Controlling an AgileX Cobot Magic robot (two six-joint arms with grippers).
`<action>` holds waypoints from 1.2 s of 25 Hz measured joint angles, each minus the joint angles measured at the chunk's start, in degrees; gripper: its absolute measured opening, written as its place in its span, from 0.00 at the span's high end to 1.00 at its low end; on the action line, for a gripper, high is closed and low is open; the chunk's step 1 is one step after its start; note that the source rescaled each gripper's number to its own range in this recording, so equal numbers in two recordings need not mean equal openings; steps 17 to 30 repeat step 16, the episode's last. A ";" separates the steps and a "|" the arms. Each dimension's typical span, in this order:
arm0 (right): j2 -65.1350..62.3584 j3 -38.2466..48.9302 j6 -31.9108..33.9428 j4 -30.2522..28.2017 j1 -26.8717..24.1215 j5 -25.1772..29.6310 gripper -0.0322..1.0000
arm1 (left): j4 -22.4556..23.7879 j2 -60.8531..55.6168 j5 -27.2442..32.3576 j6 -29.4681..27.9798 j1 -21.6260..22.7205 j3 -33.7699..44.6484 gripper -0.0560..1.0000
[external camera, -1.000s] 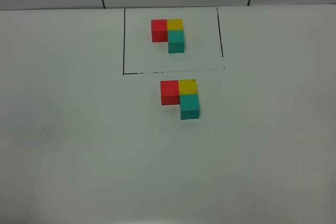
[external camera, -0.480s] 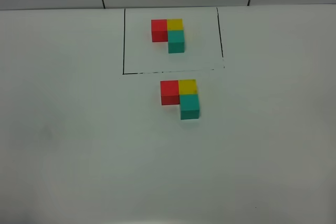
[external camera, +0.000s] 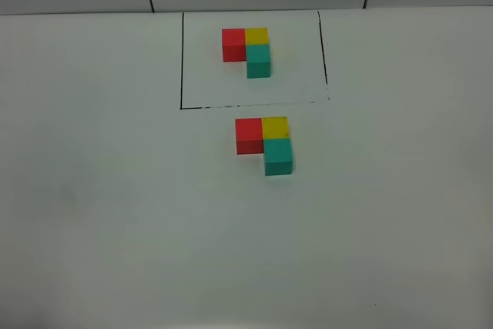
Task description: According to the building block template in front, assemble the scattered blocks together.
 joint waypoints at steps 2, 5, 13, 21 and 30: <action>0.00 0.00 0.00 0.00 0.00 0.00 0.25 | 0.00 0.00 0.00 0.00 0.00 0.00 0.06; 0.00 0.00 0.00 0.00 0.00 0.00 0.25 | 0.00 0.00 0.00 0.00 0.00 0.00 0.06; 0.00 0.00 0.00 0.00 0.00 0.00 0.25 | 0.00 0.00 0.00 0.00 0.00 0.00 0.06; 0.00 0.00 0.00 0.01 0.00 0.00 0.25 | 0.00 0.00 0.00 0.00 0.00 0.00 0.06; 0.00 0.00 0.00 0.01 0.00 0.00 0.25 | 0.00 0.00 0.00 0.00 0.00 0.00 0.06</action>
